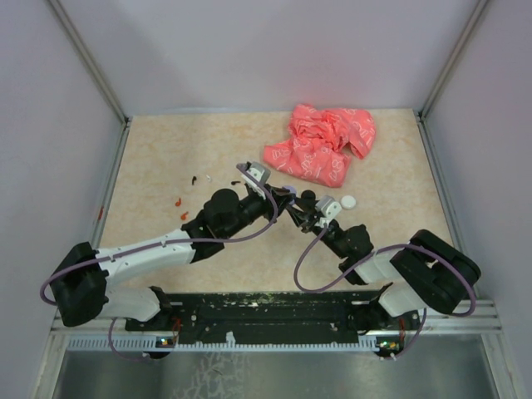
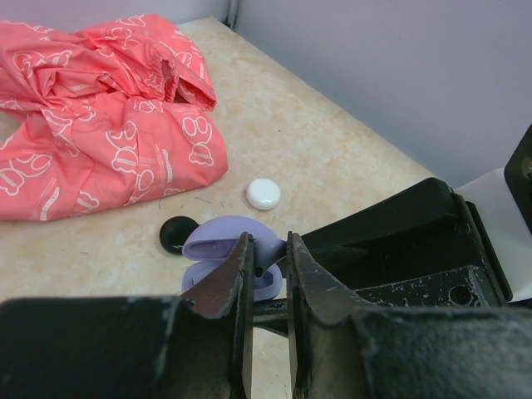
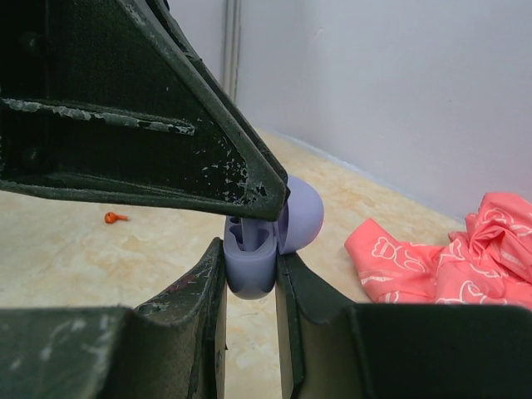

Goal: Insert the wireless bluetooth earbuds into the charging case
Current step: Place the earbud in the charging case.

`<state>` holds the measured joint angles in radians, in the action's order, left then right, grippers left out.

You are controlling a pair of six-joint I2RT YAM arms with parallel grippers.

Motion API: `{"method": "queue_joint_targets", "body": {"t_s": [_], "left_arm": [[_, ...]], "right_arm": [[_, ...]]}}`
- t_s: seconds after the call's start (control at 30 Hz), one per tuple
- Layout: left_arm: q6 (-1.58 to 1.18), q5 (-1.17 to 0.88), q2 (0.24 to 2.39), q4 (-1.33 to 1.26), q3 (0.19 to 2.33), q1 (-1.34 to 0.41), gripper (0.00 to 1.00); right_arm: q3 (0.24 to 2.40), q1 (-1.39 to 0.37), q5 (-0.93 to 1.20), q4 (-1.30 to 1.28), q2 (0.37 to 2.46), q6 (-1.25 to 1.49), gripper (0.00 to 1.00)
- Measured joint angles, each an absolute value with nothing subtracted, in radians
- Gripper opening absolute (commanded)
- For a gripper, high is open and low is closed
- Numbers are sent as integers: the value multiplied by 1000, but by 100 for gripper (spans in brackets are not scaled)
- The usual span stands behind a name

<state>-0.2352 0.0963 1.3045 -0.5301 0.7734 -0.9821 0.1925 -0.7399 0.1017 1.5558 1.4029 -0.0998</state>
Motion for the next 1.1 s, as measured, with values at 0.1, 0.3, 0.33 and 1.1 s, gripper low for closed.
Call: {"method": "queue_joint_targets", "body": {"t_s": [0.1,0.3,0.33,1.1], "left_arm": [[-221,107,1304,-523,775,-987,20],[-192,121,1300,-490,789,-994,20],[-189,121,1298,-485,791,-994,19],[-155,142,1290,-409,807,-994,31]], "right_arm": [[192,-740,102,1555,1404,-95,0],[192,-743,102,1555,1404,-92,0],[192,-743,102,1555,1404,-91,0],[192,-744,102,1558,1410,-81,0]]}}
